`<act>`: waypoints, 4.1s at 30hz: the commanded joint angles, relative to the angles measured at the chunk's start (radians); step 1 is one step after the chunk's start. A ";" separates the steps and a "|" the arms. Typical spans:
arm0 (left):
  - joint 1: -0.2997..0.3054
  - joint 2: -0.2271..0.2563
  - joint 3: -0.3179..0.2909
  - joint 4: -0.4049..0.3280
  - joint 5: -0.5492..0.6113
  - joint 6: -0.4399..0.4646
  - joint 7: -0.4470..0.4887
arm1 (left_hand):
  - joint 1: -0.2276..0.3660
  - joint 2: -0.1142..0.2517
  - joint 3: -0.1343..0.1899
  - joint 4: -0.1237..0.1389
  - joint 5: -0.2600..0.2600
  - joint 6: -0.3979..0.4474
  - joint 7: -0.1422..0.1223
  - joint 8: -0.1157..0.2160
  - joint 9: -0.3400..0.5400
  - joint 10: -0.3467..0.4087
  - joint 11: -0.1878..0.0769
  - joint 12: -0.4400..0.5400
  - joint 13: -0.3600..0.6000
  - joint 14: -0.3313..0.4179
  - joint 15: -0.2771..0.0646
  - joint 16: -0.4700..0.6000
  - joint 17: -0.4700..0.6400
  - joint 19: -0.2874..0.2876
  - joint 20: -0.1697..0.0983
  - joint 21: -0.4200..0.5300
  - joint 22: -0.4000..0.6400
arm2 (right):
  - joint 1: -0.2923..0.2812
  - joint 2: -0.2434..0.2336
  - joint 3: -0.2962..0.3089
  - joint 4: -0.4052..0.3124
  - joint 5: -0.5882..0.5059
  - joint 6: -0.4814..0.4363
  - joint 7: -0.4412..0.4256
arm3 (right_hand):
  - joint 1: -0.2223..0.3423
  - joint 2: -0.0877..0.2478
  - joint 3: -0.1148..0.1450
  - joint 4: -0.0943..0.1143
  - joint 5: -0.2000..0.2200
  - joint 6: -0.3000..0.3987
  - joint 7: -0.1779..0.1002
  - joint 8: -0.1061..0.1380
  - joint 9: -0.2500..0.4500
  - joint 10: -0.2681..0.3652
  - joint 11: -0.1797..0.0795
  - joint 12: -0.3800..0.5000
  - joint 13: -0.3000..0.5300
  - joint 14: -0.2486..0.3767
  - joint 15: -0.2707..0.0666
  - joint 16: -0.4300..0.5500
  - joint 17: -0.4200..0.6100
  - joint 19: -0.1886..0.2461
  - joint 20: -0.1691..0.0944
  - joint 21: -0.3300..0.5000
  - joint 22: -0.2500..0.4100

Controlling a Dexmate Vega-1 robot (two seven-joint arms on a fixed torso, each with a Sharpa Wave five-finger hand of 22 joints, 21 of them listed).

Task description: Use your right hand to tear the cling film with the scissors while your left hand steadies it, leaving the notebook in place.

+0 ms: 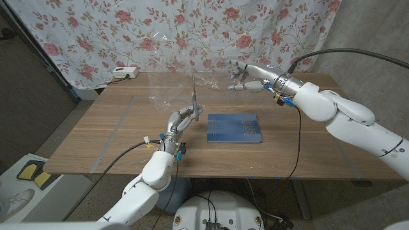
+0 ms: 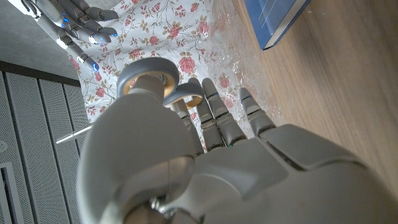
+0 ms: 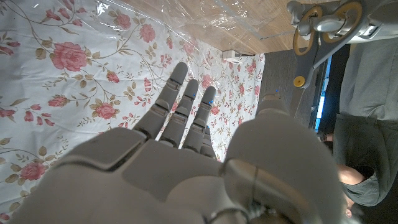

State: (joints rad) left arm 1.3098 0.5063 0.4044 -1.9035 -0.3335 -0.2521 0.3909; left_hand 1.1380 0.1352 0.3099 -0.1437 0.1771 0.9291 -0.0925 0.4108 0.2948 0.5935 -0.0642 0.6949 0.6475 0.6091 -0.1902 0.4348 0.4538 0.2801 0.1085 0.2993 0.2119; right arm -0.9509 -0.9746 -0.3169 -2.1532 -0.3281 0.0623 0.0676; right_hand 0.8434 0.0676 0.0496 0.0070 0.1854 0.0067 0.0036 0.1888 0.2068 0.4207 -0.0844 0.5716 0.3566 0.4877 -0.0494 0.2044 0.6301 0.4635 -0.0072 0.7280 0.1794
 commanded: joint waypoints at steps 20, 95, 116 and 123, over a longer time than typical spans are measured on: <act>-0.010 -0.036 0.044 0.018 -0.174 0.004 -0.071 | 0.083 -0.042 0.027 -0.026 0.011 0.052 0.009 0.040 -0.003 0.308 -0.134 0.017 0.025 0.331 -0.050 0.031 -0.008 0.122 -0.104 0.085 0.018 | -0.010 -0.005 0.010 0.014 0.072 -0.022 -0.027 | -0.008 0.001 -0.003 -0.010 0.008 0.002 0.000 0.011 0.001 0.010 0.004 0.002 -0.004 -0.001 -0.115 0.009 -0.002 0.000 0.005 -0.010 0.002; 0.098 0.004 0.039 -0.148 -0.306 0.129 0.093 | -0.281 -0.179 -0.163 0.111 0.010 0.123 0.101 0.054 -0.042 0.397 -0.083 -0.015 -0.032 0.458 -0.025 -0.087 -0.054 0.154 -0.076 0.171 0.013 | 0.023 0.010 -0.023 0.051 0.105 -0.009 -0.043 | -0.024 0.003 -0.002 -0.034 0.007 0.002 0.003 0.016 -0.003 0.006 0.003 -0.017 -0.024 -0.017 -0.112 0.013 -0.014 -0.001 0.005 -0.027 0.002; 0.096 0.109 -0.001 -0.193 -0.112 0.217 0.151 | -0.403 -0.206 -0.215 0.158 0.007 0.173 0.149 0.080 -0.024 0.429 -0.041 0.014 0.005 0.496 0.004 -0.092 -0.060 0.155 -0.033 0.173 0.005 | 0.034 0.022 -0.031 0.068 0.110 0.000 -0.047 | -0.024 0.004 -0.001 -0.041 0.008 0.004 0.002 0.017 -0.004 0.004 0.001 -0.019 -0.025 -0.028 -0.110 0.012 -0.016 -0.007 0.011 -0.033 0.003; 0.078 0.169 -0.025 -0.200 -0.099 0.261 0.096 | -0.451 -0.225 -0.240 0.176 0.009 0.171 0.154 0.082 -0.013 0.429 -0.032 0.019 0.020 0.488 0.013 -0.096 -0.058 0.148 -0.018 0.169 0.003 | 0.041 0.023 -0.031 0.069 0.112 -0.007 -0.042 | -0.023 0.003 -0.001 -0.045 0.008 0.005 0.002 0.017 -0.005 0.002 0.003 -0.020 -0.024 -0.030 -0.110 0.014 -0.017 -0.013 0.016 -0.037 0.003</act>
State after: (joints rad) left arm 1.4068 0.5946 0.4133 -2.0866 -0.4816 -0.0473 0.5276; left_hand 0.7017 -0.0862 0.0792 0.0306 0.1818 1.1037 0.0504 0.4868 0.2767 0.9082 -0.0251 0.6919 0.6272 1.0991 -0.1874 0.3464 0.3924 0.4298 0.0813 0.4685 0.2136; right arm -0.9184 -0.9541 -0.3456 -2.0882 -0.2188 0.0612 0.0217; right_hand 0.8278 0.0754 0.0461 -0.0336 0.1854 0.0070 0.0033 0.1966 0.1999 0.4244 -0.0809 0.5566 0.3288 0.4594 -0.0462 0.2122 0.6115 0.4526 0.0036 0.6940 0.1791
